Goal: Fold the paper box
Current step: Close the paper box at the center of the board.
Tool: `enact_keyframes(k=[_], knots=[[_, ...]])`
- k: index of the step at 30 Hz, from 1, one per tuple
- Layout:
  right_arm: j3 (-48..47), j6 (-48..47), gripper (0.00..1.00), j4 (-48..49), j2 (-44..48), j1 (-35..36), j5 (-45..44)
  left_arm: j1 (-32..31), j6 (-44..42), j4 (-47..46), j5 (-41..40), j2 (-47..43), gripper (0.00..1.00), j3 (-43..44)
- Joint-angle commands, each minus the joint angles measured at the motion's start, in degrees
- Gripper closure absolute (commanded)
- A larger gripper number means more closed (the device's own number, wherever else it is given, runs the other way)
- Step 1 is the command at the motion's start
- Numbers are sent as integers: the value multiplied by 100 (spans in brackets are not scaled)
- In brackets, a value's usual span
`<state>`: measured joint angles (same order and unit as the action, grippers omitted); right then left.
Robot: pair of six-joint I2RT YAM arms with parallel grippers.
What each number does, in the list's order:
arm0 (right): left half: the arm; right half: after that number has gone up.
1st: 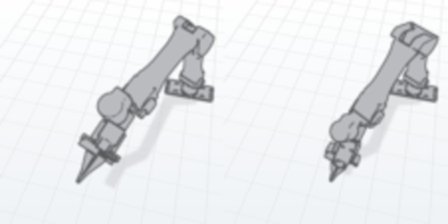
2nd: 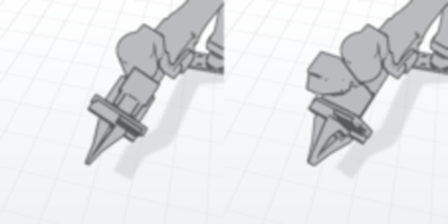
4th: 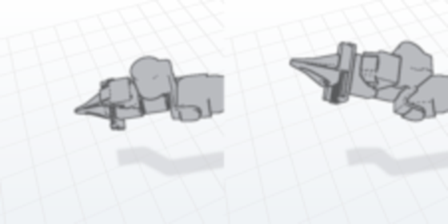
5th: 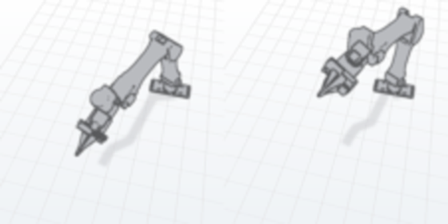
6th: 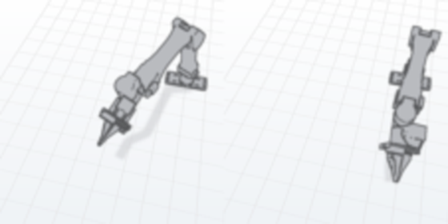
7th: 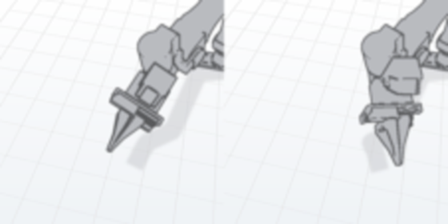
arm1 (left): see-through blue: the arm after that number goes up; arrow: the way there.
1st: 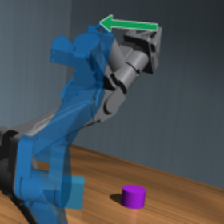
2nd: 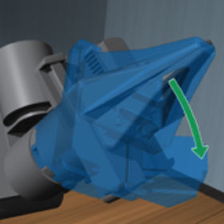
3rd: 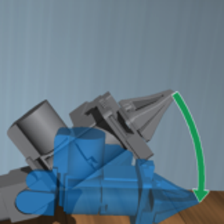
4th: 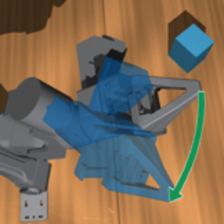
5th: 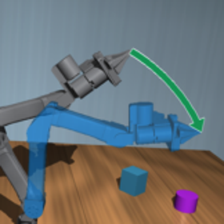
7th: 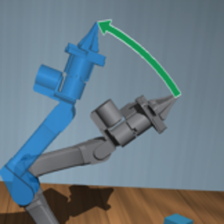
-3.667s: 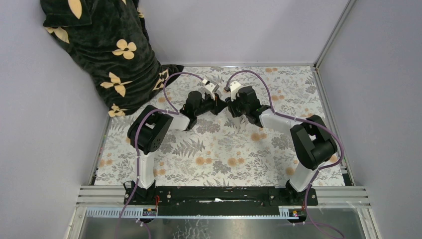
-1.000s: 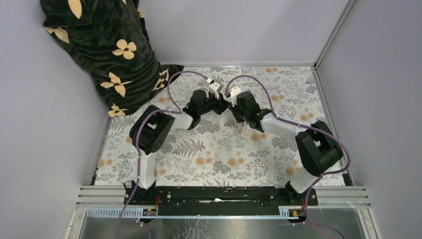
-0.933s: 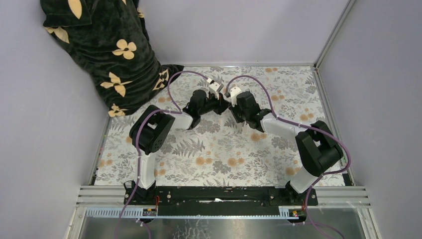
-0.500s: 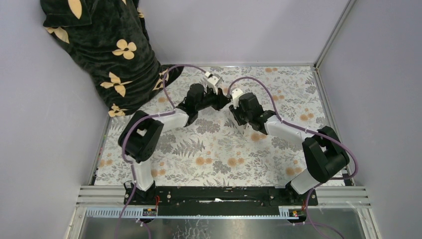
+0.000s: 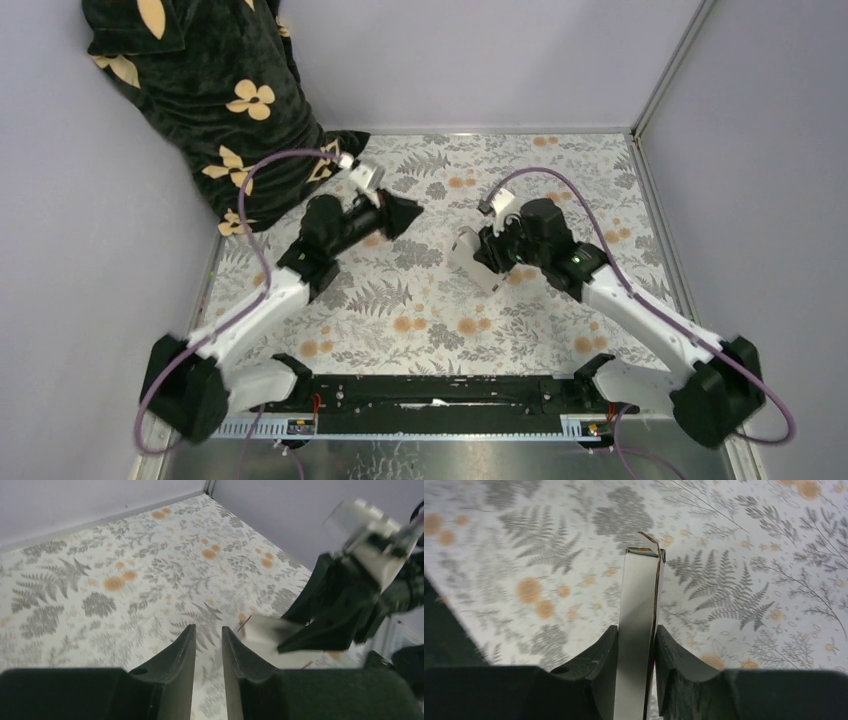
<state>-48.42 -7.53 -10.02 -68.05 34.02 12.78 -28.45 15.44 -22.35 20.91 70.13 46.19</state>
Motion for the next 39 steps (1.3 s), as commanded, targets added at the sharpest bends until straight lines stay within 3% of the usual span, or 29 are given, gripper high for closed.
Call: enact_keyframes(k=[1, 6, 10, 14, 26, 39], knots=[[30, 355, 87, -397, 1016, 30, 1505, 23, 705, 480, 149, -1468, 67, -968], [-13, 612, 87, -731, 1582, 68, 2764, -327, 1715, -61, 761, -2974, 66, -2153], [-158, 717, 87, -884, 1742, 73, 3529, -571, 1916, -103, 812, -3730, 64, -2710], [-263, 996, 86, -882, 1830, 72, 4311, -653, 2455, -1020, 1260, -4209, 58, -3230], [-688, 630, 86, -1390, 1517, 78, 4759, -1434, 2565, -1335, 1967, -3592, 45, -2892], [-730, 656, 86, -1368, 1434, 87, 5056, -1863, 2340, -1284, 2027, -2988, 43, -2531]])
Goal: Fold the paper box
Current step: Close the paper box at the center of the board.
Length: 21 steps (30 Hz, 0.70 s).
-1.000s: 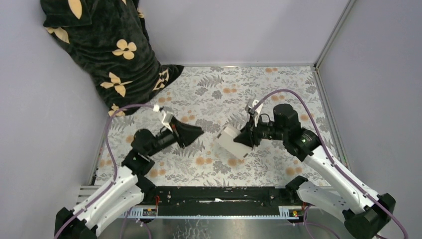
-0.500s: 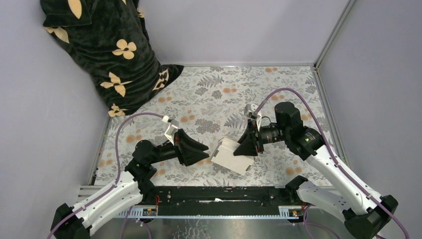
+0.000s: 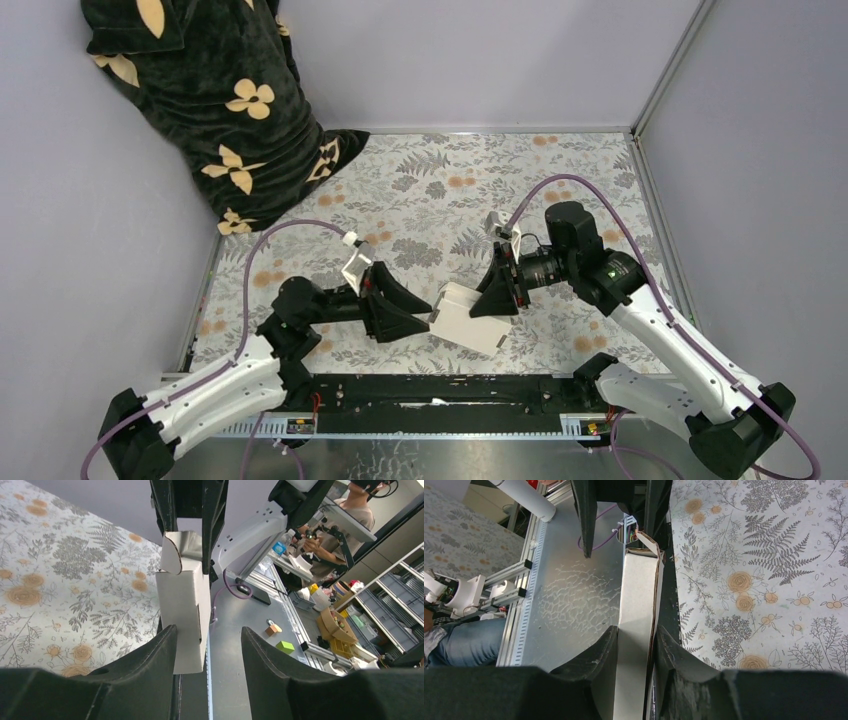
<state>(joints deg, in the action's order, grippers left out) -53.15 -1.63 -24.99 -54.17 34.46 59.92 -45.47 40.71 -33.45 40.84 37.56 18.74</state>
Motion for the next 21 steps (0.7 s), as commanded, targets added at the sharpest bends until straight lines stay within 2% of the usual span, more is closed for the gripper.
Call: enact_keyframes(k=[1, 12, 16, 21], knots=[[-257, 88, 86, 150, 47, 56, 363, -196, -267, -114, -7, 334, 43, 253], [-181, 128, 86, 288, -20, 251, 301, -312, -887, 586, -403, 767, 43, 719], [-222, 88, 86, 96, -38, 264, 220, -317, -1234, 1187, -671, 682, 43, 892], [-199, -10, 87, -58, -19, 280, 150, -321, -1358, 1447, -1015, 396, 43, 895]])
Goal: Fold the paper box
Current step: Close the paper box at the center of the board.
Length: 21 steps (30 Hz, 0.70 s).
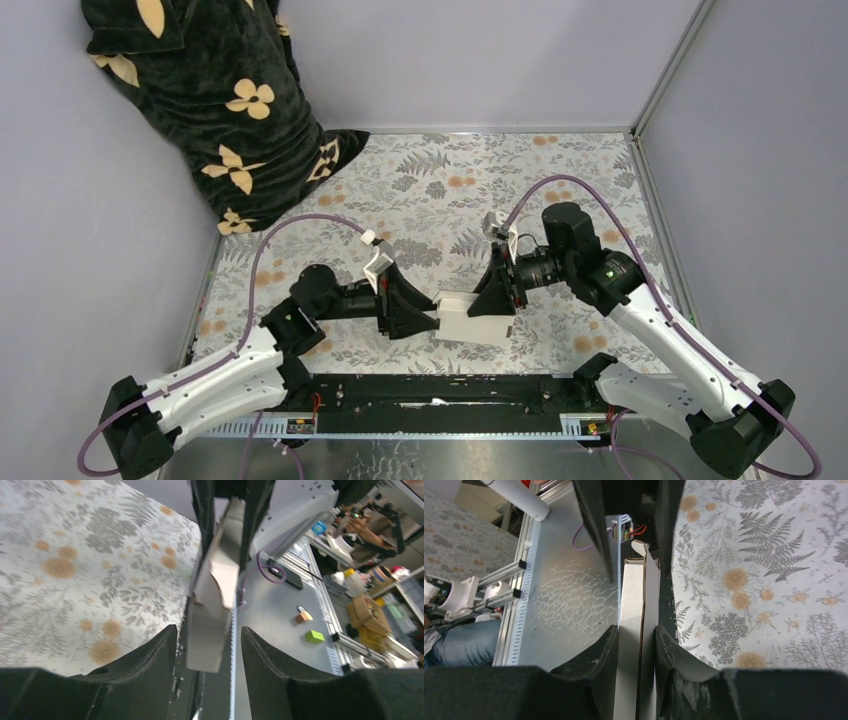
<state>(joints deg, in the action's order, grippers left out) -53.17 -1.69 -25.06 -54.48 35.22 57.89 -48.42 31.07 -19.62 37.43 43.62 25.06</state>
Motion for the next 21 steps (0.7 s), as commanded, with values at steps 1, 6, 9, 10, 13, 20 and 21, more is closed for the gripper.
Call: enact_keyframes(k=[1, 6, 9, 10, 13, 20, 21], knots=[[-187, -2, 87, -52, 22, 198, 348, -19, -446, 168, -778, -269, 43, 281], [-185, 14, 87, -48, 25, 200, 349, -27, -566, 388, -1050, -419, 43, 332], [-160, 73, 87, 50, 10, 213, 349, -39, -537, 228, -842, -359, 43, 331], [-152, 99, 87, 86, 3, 216, 354, -48, -525, 184, -758, -317, 43, 333], [-150, 134, 87, 235, -20, 219, 367, -119, -479, 14, -530, -230, 43, 304], [-203, 385, 87, 473, -141, 306, 384, -296, -454, -206, -345, 28, 43, 236], [-196, 407, 87, 505, -162, 328, 371, -313, -411, -294, -305, 79, 43, 226]])
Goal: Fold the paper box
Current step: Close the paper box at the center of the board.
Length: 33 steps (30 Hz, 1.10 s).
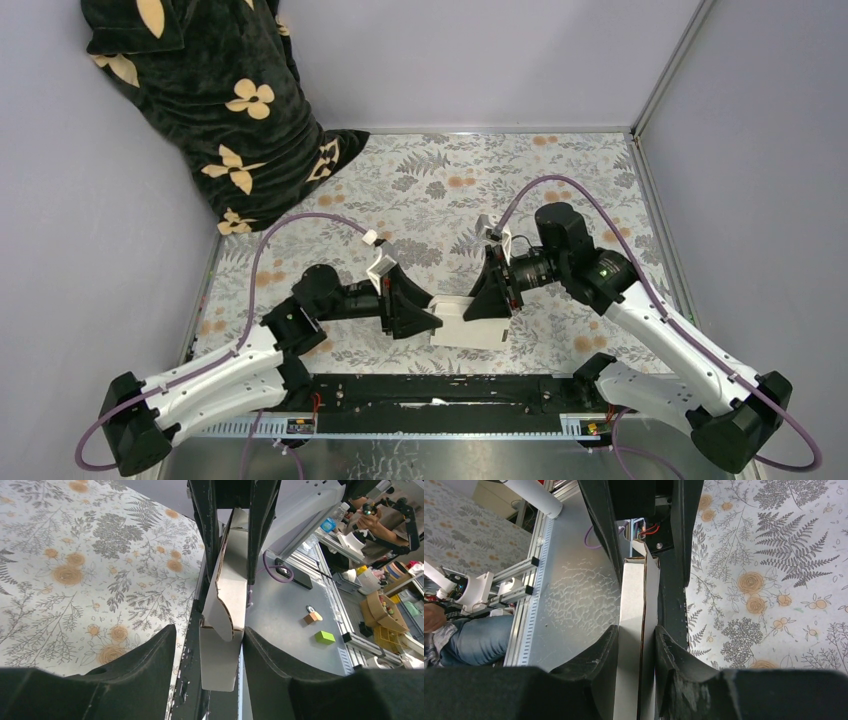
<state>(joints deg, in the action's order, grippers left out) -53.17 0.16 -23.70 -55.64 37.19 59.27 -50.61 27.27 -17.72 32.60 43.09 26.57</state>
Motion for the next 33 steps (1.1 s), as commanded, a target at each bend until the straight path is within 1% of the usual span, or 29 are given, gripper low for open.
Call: enact_keyframes(k=[1, 5, 10, 12, 14, 16, 18, 19, 21, 24, 26, 27, 29, 31, 33], knots=[[-199, 235, 87, 397, -70, 159, 219, -111, -9, -567, 200, 176, 43, 75], [-148, 303, 87, 525, -154, 279, 148, -174, 63, -917, 229, 390, 43, 107], [-107, 345, 87, 613, -218, 376, 78, -237, 39, -1044, 217, 644, 43, 232], [-92, 358, 87, 658, -236, 394, 76, -256, 33, -1102, 220, 731, 49, 237], [-65, 374, 87, 707, -265, 409, 76, -267, 27, -1142, 221, 819, 59, 231], [-38, 375, 87, 719, -308, 421, 69, -297, -15, -1101, 150, 893, 72, 253], [-51, 333, 86, 610, -340, 435, -43, -345, -188, -904, -29, 888, 76, 283], [-98, 270, 81, 482, -345, 436, -210, -364, -288, -727, -172, 847, 77, 299], [-273, 97, 68, 134, -311, 421, -708, -379, -453, -473, -437, 713, 77, 262], [-589, 10, 51, -450, -281, 391, -2037, -390, -599, -175, -905, 399, 77, 71], [-764, 28, 47, -801, -254, 390, -2931, -412, -630, -24, -1282, 175, 77, -90], [-777, 102, 45, -922, -213, 393, -3548, -429, -634, 6, -1478, 65, 77, -207], [-686, 349, 44, -1023, -105, 382, -4733, -471, -611, -2, -1815, -95, 77, -458], [-588, 489, 46, -1164, -41, 377, -5410, -511, -556, -38, -2080, -128, 78, -675], [-454, 530, 45, -1248, -3, 380, -5955, -576, -484, -92, -2273, -8, 78, -825]])
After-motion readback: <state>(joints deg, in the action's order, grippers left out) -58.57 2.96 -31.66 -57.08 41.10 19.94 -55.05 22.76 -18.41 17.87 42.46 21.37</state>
